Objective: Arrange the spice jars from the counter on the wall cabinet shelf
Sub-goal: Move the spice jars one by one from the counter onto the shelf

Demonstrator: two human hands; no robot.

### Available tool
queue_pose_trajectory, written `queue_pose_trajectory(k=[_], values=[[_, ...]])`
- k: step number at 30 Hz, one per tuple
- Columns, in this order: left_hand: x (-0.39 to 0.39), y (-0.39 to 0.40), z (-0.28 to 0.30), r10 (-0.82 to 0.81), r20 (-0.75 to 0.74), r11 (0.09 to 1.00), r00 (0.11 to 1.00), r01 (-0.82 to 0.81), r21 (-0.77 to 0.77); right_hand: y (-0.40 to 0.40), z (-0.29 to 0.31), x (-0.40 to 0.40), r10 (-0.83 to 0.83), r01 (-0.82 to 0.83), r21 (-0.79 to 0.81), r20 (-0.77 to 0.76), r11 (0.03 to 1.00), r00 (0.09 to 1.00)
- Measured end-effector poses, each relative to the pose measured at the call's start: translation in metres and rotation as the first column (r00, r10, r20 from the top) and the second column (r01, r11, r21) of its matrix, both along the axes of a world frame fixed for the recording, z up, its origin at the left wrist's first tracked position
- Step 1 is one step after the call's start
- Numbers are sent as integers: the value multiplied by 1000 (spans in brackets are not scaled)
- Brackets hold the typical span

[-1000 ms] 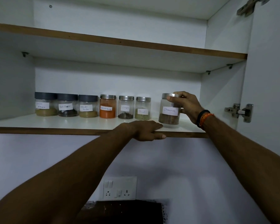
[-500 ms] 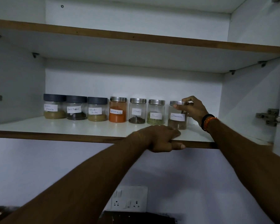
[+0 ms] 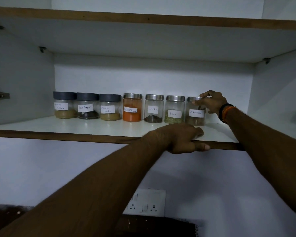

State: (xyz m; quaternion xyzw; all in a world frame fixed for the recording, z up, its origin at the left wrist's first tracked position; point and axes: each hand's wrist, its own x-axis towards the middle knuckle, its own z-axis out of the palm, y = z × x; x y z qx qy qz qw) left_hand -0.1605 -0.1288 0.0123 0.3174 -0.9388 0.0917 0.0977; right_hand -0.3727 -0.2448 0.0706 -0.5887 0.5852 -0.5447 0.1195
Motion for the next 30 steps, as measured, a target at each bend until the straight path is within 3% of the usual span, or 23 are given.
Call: queue_pose_trajectory(k=[9, 19, 25, 30], values=[[-1, 0, 0, 11, -2, 1000, 1000, -11, 1, -11, -8, 1, -25, 25, -58, 9, 998, 1000], [-1, 2, -1, 32, -10, 999, 999, -32, 2, 3, -20, 5, -79, 65, -104, -139, 992, 987], [-1, -3, -3, 52, -29, 998, 998, -51, 20, 37, -22, 9, -105, 92, -168, -74, 982, 992], [-2, -4, -5, 92, -15, 996, 996, -92, 10, 88, -41, 15, -74, 42, -166, -194, 985, 978]])
